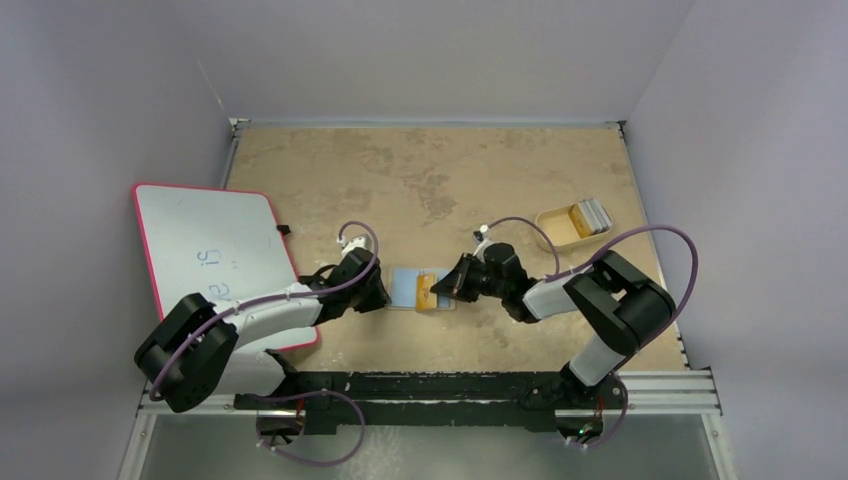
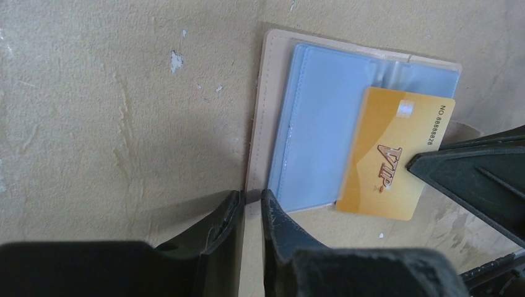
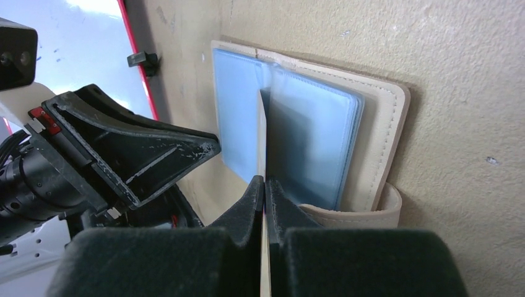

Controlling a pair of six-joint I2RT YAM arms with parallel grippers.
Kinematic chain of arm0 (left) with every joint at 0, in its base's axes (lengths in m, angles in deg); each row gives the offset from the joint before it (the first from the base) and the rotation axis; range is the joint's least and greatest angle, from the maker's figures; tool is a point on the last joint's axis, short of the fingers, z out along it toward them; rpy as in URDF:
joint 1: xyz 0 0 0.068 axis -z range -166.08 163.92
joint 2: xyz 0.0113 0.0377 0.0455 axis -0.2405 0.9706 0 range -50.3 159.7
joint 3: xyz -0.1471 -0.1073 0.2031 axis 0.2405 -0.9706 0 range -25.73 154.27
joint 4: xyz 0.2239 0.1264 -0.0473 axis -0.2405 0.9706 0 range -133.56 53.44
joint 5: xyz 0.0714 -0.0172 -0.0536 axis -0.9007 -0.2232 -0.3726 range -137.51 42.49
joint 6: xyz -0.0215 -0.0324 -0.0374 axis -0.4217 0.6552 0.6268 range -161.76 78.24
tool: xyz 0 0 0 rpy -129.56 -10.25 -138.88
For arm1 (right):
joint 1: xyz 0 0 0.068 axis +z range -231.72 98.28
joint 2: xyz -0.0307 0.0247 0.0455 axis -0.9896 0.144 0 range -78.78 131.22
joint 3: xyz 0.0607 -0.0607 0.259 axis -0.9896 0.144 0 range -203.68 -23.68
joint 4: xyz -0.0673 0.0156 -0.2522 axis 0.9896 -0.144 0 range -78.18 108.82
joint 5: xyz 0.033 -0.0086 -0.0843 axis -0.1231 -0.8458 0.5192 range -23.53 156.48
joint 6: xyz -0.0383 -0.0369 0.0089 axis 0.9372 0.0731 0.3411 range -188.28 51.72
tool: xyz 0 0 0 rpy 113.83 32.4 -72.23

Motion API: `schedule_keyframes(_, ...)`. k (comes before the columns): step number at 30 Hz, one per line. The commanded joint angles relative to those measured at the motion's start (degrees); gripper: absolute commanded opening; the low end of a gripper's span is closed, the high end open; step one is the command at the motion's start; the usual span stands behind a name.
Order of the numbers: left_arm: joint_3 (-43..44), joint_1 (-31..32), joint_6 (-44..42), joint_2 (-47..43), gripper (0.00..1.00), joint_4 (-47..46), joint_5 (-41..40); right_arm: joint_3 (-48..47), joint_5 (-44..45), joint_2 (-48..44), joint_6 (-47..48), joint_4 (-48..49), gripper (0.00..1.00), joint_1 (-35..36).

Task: Put the credit cards into the card holder
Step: Insert the credit card into the card holder.

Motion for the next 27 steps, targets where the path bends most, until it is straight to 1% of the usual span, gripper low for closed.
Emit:
schedule_keyframes(1, -0.73, -0.17, 1.13, -0.22, 0.15, -0.25, 0.42, 1.02, -0.78, -0.11, -0.25, 1.02, 0.00, 0.43)
schedule_keyframes(6, -0.74, -0.21, 1.34, -0.56, 0.15, 0.14, 0.25, -0.01, 0.99, -2.38, 0.84, -3.43, 0.00, 0.37)
schedule_keyframes(9, -0.59, -0.16, 1.35, -0.52, 0.15, 0.20, 0.58, -1.07, 1.92, -1.79, 1.69, -4.40, 0.00, 0.35)
schedule_keyframes(16, -0.49, -0.14, 1.19, 0.18, 0.15, -0.63, 1.60, -3.64, -0.01, 2.90, 3.13, -1.46, 0.00, 0.22)
schedule_keyframes(21, -0.23, -0.08, 0.78, 0.08, 0.15, -0.20, 2.28, -4.41, 0.79, 3.43, 3.46, -1.00, 0.00, -0.29)
schedule_keyframes(25, -0.17, -0.06, 0.61, 0.46, 0.15, 0.08, 2.31, -3.75, 0.02, 4.10, 2.86, 2.30, 0.00, -1.05)
schedule_keyframes(27, -0.23, -0.06, 0.63, 0.52, 0.15, -0.01, 2.42, -4.24, -0.21, 4.81, 3.33, 2.40, 0.00, -1.06)
